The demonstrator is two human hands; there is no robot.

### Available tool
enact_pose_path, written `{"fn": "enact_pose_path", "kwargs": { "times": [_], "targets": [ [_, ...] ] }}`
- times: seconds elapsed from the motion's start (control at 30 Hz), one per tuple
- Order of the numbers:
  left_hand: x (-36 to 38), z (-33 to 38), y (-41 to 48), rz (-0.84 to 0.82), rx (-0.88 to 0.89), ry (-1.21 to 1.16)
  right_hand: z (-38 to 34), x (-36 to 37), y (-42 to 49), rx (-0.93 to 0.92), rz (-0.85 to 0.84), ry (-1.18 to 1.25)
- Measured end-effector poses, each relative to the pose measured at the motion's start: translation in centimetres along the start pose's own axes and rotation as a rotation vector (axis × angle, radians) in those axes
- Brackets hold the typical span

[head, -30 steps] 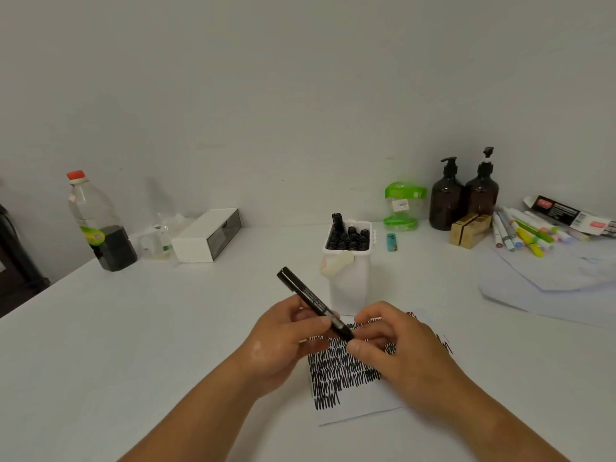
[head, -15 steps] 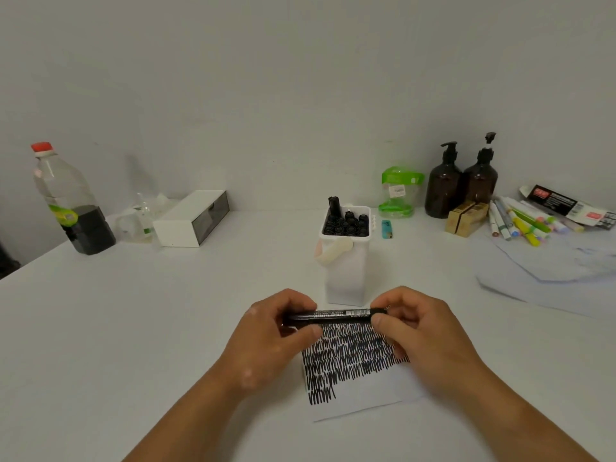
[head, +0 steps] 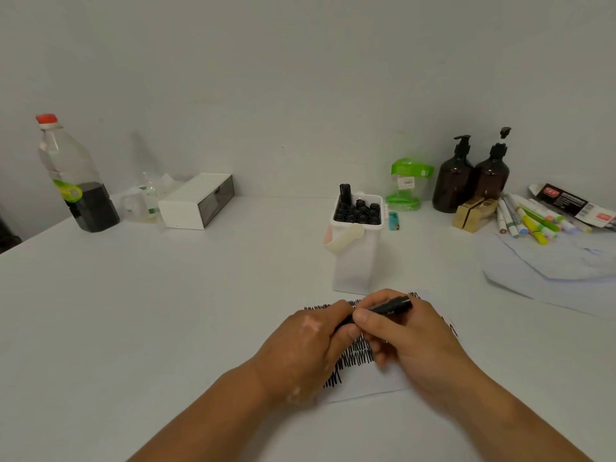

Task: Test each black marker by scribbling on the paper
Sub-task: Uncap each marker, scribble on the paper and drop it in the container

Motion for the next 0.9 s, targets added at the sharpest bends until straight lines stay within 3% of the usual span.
{"fn": "enact_pose_path", "kwargs": {
  "times": [0.3, 0.4, 0.5, 0.57, 0.73, 0.9],
  "targets": [
    [-0.4, 0.1, -0.1, 0.010, -0.025, -0.010, 0.0, 0.2, -0.2, 0.030, -0.005, 0.006],
    [-0.5, -0.5, -0.1, -0.019, -0.058, -0.102, -0.1, 0.1, 0.1, -0.004, 0.109, -0.018],
    [-0.9, -2.1, -0.3, 0.002, -0.129, -0.127, -1.2, -1.2, 0.4, 0.002, 0.257, 0.188],
    [-1.2, -3.0, -0.4, -0.008, -0.145, -0.056, -2.6, -1.9, 0.3, 0.018, 0.226, 0.143],
    [-0.8, -3.3, -0.2, -0.087, -0.182, -0.019, -3.7, -1.2, -0.5, 0.135, -0.034, -0.086],
    [-0.6, -3.5, -0.4, -0.119, -0.183, 0.002, -0.8, 0.3, -2.2, 0.117, 0.029, -0.258]
  ]
}}
Point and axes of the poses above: each hand's wrist, its own y-axis towards the middle knuckle, its own x-axis out of the palm, z = x × y, the point moved 1 cm from there along y, towards the middle knuckle, and after that the axes turned 8 degrees about y, right-handed, at the moved point
